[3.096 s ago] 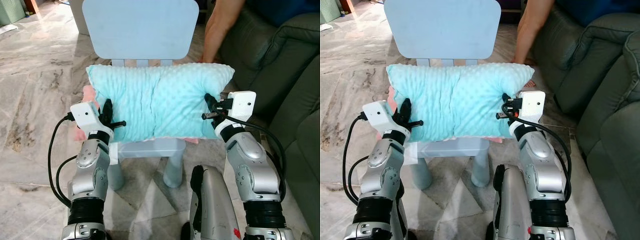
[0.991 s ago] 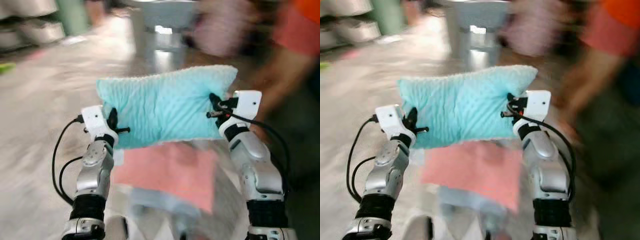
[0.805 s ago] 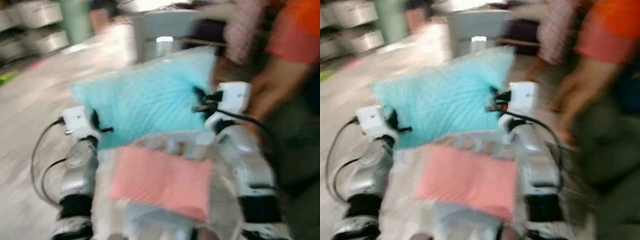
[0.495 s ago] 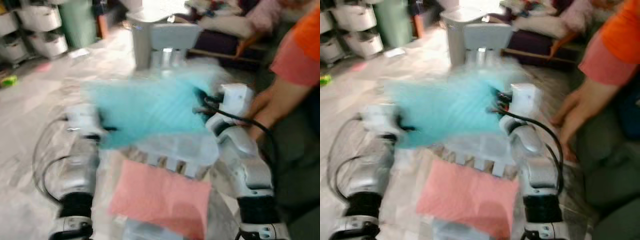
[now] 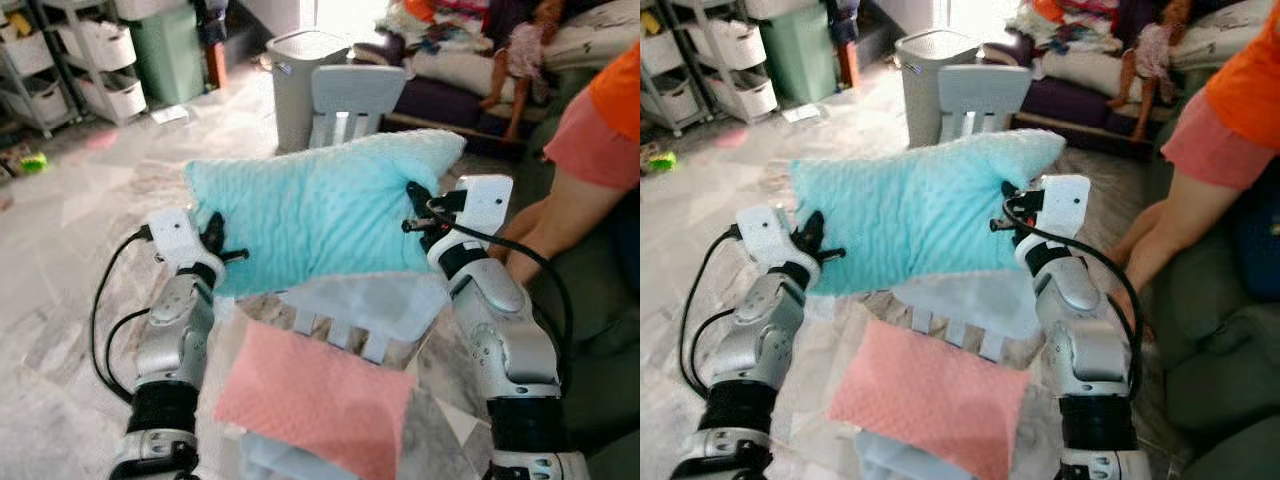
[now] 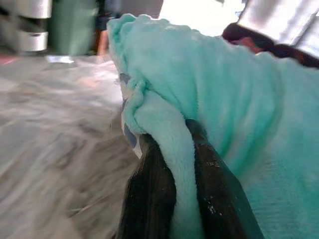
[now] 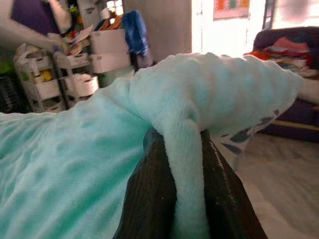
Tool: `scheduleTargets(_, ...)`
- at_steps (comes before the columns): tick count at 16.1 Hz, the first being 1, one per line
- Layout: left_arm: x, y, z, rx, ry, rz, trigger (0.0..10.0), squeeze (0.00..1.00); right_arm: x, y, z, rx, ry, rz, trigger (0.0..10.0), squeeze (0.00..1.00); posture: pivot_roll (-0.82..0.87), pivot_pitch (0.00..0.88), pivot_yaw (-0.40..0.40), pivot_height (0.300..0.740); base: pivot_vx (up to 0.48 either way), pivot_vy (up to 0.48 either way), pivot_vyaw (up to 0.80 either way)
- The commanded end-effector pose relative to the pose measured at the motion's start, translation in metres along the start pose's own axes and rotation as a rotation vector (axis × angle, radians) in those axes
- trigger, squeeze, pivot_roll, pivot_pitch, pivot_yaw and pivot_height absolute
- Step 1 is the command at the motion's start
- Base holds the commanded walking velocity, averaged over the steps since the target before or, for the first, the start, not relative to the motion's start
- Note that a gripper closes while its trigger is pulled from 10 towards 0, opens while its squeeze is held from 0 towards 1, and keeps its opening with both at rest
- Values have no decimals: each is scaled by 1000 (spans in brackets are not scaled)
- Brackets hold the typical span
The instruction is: Move the pillow to the sofa
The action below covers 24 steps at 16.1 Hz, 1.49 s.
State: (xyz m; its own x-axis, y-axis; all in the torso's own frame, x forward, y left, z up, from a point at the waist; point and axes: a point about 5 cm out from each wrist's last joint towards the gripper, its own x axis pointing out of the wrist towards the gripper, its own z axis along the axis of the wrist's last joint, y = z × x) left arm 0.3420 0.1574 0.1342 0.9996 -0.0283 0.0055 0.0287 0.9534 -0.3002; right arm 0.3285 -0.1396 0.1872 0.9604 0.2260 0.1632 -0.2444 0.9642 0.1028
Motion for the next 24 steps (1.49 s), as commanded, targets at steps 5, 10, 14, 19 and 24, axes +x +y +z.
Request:
scheduleTargets(5, -1, -3, 2, 4, -12, -7, 10000, 0, -1, 0, 6, 3, -20, 5, 10000, 0, -164, 0, -32, 740, 0, 0, 0)
scheduleTargets(10, -3, -5, 0, -10, -7, -12, 10000, 0, -3, 0, 3, 12, 2, 11, 10000, 0, -170, 0, -35, 740, 0, 0, -244)
scheduleTargets(14, -5, -6, -2, -21, 0, -10, 10000, 0, -4, 0, 3, 10, 10, 15, 10000, 0, -174, 0, -36, 740, 0, 0, -780)
scheduleTargets(19, -7, -8, -4, -30, 9, -17, 10000, 0, -6, 1, 3, 15, 11, 19, 10000, 0, -176, 0, -41, 740, 0, 0, -313)
scheduleTargets(24, -9, -8, -7, -38, 22, -17, 10000, 0, -8, 1, 2, 14, 19, 20, 10000, 0, -180, 0, -42, 740, -152, 0, 0)
